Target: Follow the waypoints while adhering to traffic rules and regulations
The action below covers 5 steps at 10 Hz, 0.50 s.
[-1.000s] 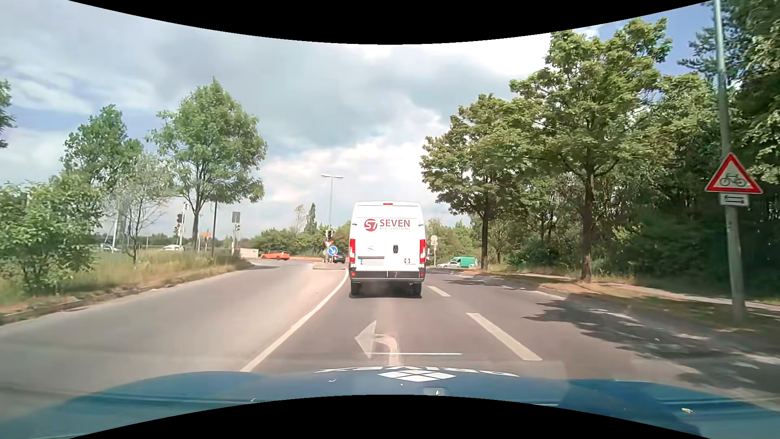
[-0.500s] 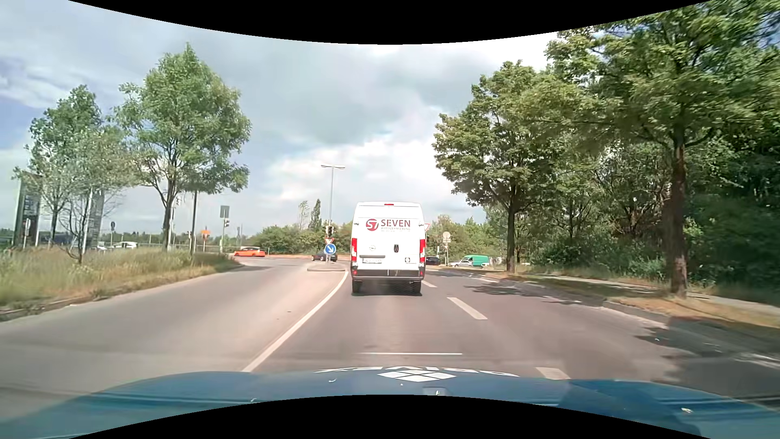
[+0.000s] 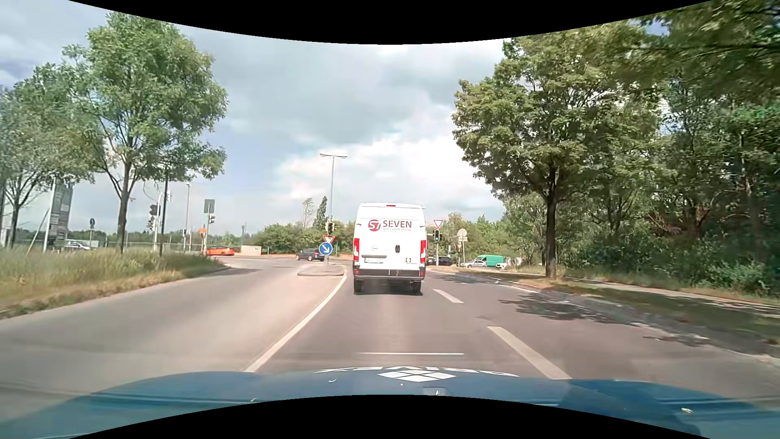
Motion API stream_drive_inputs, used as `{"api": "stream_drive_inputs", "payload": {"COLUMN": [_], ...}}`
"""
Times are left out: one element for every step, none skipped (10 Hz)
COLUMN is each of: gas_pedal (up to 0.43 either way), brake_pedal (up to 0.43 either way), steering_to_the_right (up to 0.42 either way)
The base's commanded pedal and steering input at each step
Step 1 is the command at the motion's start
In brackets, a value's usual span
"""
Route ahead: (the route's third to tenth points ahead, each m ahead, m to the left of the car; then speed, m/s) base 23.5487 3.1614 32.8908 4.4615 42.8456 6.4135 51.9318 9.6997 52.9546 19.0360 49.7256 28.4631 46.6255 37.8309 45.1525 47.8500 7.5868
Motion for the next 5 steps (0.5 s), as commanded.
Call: {"api": "stream_drive_inputs", "payload": {"gas_pedal": [0.197, 0.189, 0.189, 0.189, 0.177], "brake_pedal": [0.000, 0.000, 0.000, 0.000, 0.000], "steering_to_the_right": [-0.028, -0.028, -0.028, -0.028, -0.028]}}
